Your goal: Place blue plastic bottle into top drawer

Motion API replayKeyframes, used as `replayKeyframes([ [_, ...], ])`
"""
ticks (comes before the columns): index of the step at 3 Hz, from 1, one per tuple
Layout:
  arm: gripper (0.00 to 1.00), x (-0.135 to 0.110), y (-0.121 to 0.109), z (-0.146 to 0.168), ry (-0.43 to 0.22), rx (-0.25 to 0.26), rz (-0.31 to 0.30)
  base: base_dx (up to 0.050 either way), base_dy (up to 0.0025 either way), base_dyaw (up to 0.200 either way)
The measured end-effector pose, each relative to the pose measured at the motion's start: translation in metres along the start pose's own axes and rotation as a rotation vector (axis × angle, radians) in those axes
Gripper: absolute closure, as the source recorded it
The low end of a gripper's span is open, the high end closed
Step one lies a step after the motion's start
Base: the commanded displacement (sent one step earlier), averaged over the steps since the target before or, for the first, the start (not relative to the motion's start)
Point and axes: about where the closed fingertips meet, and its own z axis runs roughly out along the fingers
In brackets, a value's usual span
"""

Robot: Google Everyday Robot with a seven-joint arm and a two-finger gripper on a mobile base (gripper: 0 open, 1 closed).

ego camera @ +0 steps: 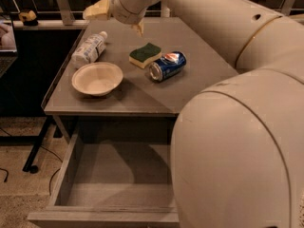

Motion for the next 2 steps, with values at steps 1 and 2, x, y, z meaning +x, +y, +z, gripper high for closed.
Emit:
replayKeyframes([
  [1,0.0,-0.0004,0.0219,0.0073,0.026,-0.046,-0.038,0.0,0.0,0.0],
  [2,0.0,-0.0016,0.023,0.0067,0.025,-0.049,-0.04,0.0,0.0,0.0],
])
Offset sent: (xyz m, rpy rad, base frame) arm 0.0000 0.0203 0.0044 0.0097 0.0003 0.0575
